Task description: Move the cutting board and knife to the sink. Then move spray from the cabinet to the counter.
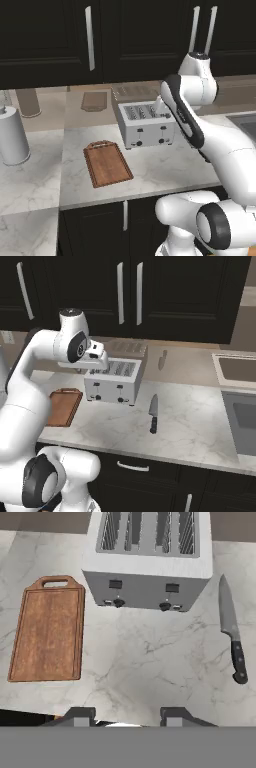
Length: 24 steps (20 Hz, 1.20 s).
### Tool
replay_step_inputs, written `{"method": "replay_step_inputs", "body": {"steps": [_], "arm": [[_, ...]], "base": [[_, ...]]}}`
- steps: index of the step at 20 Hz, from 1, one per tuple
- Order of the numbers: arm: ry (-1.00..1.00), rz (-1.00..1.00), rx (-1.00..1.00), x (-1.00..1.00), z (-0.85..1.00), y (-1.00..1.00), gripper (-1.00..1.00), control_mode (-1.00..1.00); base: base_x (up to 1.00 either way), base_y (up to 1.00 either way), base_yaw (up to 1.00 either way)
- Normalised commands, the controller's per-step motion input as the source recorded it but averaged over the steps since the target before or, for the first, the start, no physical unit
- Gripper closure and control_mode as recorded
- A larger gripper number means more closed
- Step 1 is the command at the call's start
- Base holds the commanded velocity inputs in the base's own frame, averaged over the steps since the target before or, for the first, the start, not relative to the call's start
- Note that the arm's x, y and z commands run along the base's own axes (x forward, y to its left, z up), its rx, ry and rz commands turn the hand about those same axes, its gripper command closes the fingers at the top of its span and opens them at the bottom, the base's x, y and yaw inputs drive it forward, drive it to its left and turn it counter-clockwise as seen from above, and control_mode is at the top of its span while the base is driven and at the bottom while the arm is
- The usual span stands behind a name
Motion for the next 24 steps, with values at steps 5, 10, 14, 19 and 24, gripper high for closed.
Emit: {"method": "replay_step_inputs", "body": {"steps": [5, 10, 14, 19, 24], "arm": [[-0.26, 0.0, 0.0, -0.62, 0.02, 0.0, -1.0, -1.0], [-0.38, 0.0, -0.03, -1.0, 0.0, 0.0, -1.0, -1.0], [-0.18, 0.0, -0.03, -0.97, -0.01, 0.0, -1.0, -1.0], [-0.02, 0.0, -0.01, -0.7, -0.02, 0.0, -1.0, -1.0], [0.01, 0.0, -0.01, -0.36, -0.15, -0.15, -1.0, -1.0]], "base": [[0.0, 0.0, 0.0], [0.0, 0.0, 0.0], [0.0, 0.0, 0.0], [0.0, 0.0, 0.0], [0.0, 0.0, 0.0]]}}
